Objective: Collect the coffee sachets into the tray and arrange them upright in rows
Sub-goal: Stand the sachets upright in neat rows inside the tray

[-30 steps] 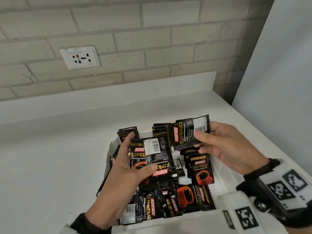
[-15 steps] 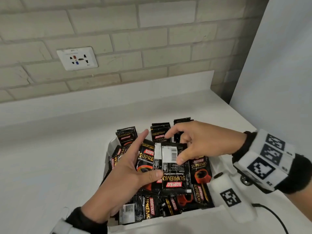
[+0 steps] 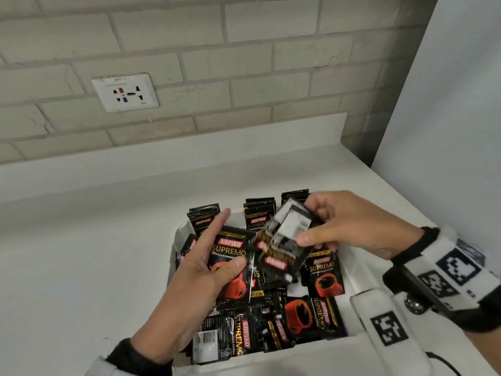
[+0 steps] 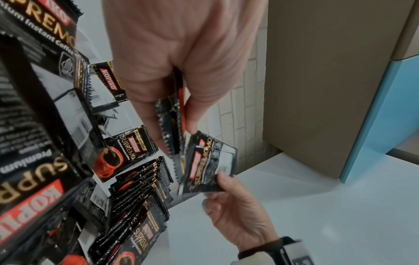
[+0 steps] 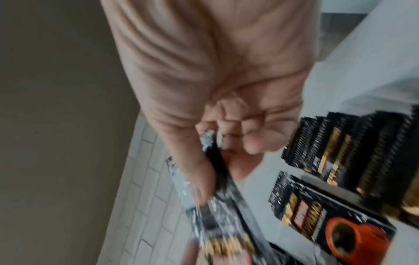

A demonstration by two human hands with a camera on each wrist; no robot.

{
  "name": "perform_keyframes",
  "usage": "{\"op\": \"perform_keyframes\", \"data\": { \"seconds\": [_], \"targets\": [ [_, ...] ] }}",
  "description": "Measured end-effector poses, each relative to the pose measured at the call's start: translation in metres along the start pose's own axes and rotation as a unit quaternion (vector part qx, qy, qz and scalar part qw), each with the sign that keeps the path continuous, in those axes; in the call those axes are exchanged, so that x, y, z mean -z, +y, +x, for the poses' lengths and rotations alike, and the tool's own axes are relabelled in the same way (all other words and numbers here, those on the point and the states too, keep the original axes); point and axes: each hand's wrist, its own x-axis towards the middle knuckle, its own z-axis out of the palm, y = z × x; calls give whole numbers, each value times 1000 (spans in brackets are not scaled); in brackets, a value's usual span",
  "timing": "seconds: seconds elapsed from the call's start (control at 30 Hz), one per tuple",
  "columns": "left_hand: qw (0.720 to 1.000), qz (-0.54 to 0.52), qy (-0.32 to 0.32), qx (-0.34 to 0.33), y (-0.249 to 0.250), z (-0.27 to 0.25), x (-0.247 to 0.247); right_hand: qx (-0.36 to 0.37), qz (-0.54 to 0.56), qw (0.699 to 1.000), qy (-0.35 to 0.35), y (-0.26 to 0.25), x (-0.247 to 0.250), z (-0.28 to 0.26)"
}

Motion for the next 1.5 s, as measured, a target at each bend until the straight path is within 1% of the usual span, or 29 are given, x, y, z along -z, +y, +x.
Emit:
{"op": "perform_keyframes", "data": {
  "seconds": [0.03,0.1,0.13,0.17,0.2,0.23,0.3,0.33,0.4,0.47,0.53,0.57,0.6,0.63,0.67,0.7,0.73,0.8,0.83,0.87,0.9,0.97,1.03,1.1,1.17,1.2,1.3,1.43,1.5],
  "targets": [
    [1000,-1,5,17,-1,1,1,29,19,998,50,-1,1,-4],
    [999,0,21,44,-3,2,1,127,20,979,157,-6,-2,-13],
    [998,3,27,55,-4,3,1,193,-10,961,200,-8,-7,-19],
    [998,9,28,64,-4,3,-1,262,-73,936,224,-10,-13,-23],
    [997,8,21,71,-2,2,-3,323,-162,906,223,-11,-20,-27],
    [997,-2,5,76,1,1,-6,364,-251,872,211,-10,-27,-29],
    [994,-54,-34,91,7,-2,-10,402,-382,812,183,-5,-39,-31],
    [990,-85,-42,100,10,-3,-11,404,-420,795,169,-3,-43,-30],
    [986,-119,-57,103,14,-5,-12,394,-464,778,157,-2,-51,-30],
    [989,-93,-70,91,12,-6,-11,380,-480,777,143,3,-55,-30],
    [995,-61,-46,71,9,-6,-11,364,-481,790,109,9,-55,-29],
    [996,-54,-30,61,7,-5,-11,360,-469,802,84,14,-54,-27],
    [998,-45,-16,51,7,-5,-11,350,-440,825,56,16,-51,-27],
    [999,-31,-3,40,6,-5,-11,328,-392,859,33,18,-48,-28],
    [999,-16,10,29,6,-5,-10,299,-331,895,26,17,-44,-30],
    [1000,-5,23,18,6,-5,-10,269,-262,926,35,14,-40,-32],
    [999,0,35,8,6,-5,-10,247,-192,947,66,10,-37,-33],
    [999,11,51,-7,7,-6,-12,209,-66,965,143,5,-27,-31],
    [998,20,56,-12,8,-6,-13,183,-23,970,157,2,-24,-28],
    [998,27,59,-16,8,-6,-14,159,-9,976,149,-3,-23,-26],
    [998,31,59,-19,10,-7,-16,143,-21,981,130,-7,-23,-24],
    [997,52,51,-31,12,-9,-18,134,-66,984,94,-14,-25,-21],
    [994,90,40,-40,13,-10,-18,143,-160,974,68,-23,-27,-20],
    [991,115,43,-49,12,-10,-17,164,-278,946,40,-29,-28,-18],
    [986,144,55,-61,12,-10,-15,178,-353,918,22,-33,-31,-17],
    [983,157,65,-69,11,-10,-13,177,-373,911,22,-35,-32,-17],
    [975,187,87,-88,9,-7,-9,167,-400,901,13,-40,-35,-15],
    [969,202,105,-94,10,-6,-7,144,-450,881,-34,-48,-36,-3],
    [972,181,117,-93,16,-6,-2,140,-431,891,-34,-53,-31,7]
  ]
}}
